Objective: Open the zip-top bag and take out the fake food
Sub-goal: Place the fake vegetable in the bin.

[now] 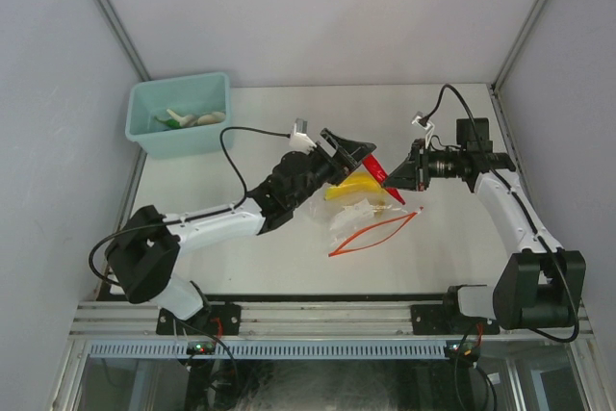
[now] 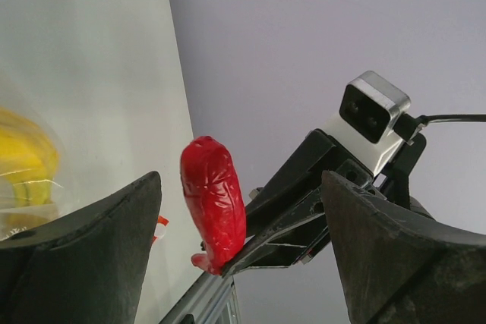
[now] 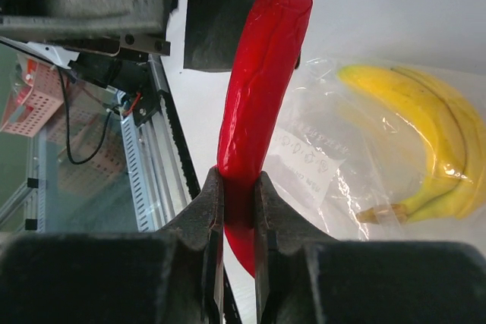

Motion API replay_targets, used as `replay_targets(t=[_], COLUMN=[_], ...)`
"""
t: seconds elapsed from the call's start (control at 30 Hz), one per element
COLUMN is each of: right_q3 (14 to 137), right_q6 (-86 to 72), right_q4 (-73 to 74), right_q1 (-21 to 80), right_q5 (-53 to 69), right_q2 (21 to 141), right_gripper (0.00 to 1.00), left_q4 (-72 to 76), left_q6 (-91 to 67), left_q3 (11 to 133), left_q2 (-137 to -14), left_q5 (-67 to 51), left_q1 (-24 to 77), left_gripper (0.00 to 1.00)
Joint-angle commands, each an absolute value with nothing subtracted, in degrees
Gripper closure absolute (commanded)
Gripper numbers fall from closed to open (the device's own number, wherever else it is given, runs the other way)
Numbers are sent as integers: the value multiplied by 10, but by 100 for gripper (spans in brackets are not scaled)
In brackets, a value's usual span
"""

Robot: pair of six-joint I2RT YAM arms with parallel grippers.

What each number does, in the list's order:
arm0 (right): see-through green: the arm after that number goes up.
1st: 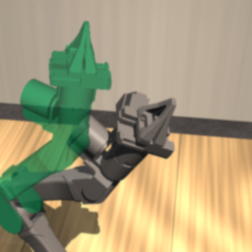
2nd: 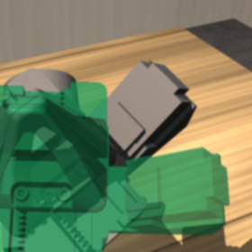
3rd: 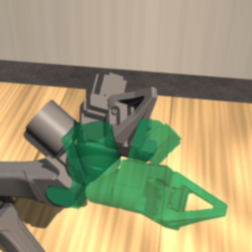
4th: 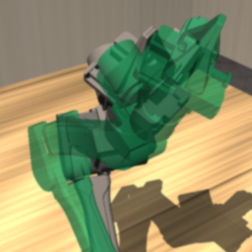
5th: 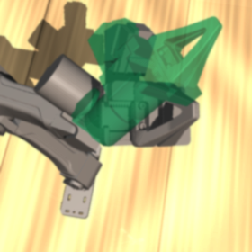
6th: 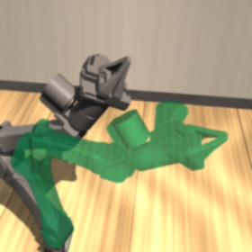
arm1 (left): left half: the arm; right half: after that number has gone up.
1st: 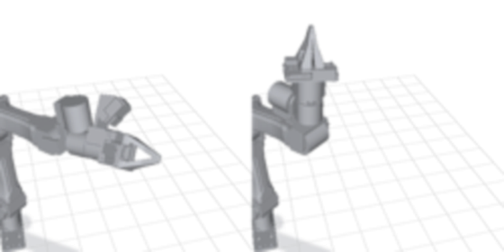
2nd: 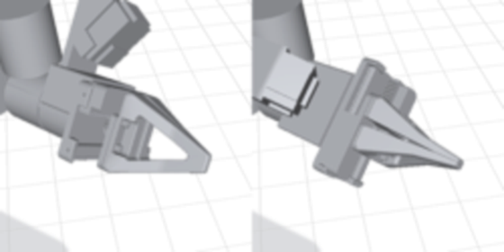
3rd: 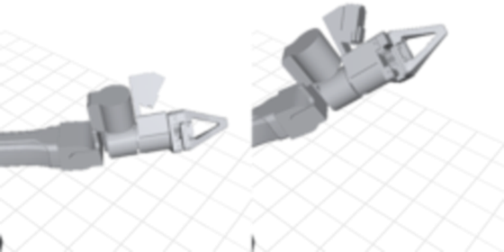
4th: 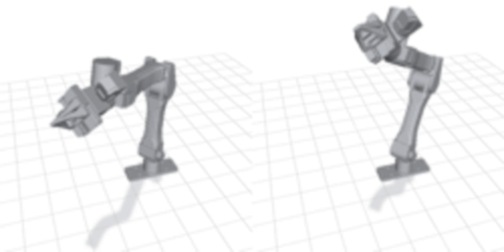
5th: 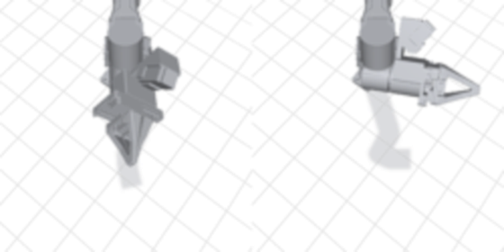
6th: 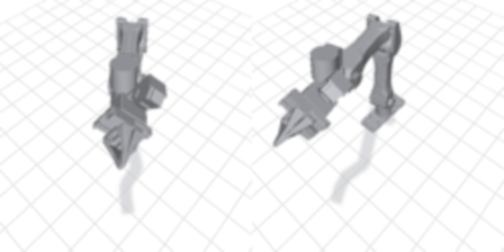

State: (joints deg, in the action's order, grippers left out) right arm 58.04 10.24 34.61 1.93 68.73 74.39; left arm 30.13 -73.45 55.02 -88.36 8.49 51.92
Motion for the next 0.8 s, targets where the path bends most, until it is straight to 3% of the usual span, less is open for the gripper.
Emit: replay_targets(t=[0.0,0.2,0.47,0.6,0.77], right_q3=[607,617,617,617,617], right_q6=[101,114,133,136,138], right_q4=[312,314,329,333,340], right_q1=[42,59,61,61,57], right_q5=[655,635,622,628,637], right_q2=[739,746,746,744,741], right_gripper=[100,100,99,89,65], left_q4=[294,297,307,309,316], left_q6=[-750,-754,-753,-747,-732], left_q3=[599,619,621,620,615], left_q2=[-897,-924,-933,-933,-926], left_q5=[60,23,10,8,12], left_q1=[524,524,524,524,524], left_gripper=[17,33,74,92,98])
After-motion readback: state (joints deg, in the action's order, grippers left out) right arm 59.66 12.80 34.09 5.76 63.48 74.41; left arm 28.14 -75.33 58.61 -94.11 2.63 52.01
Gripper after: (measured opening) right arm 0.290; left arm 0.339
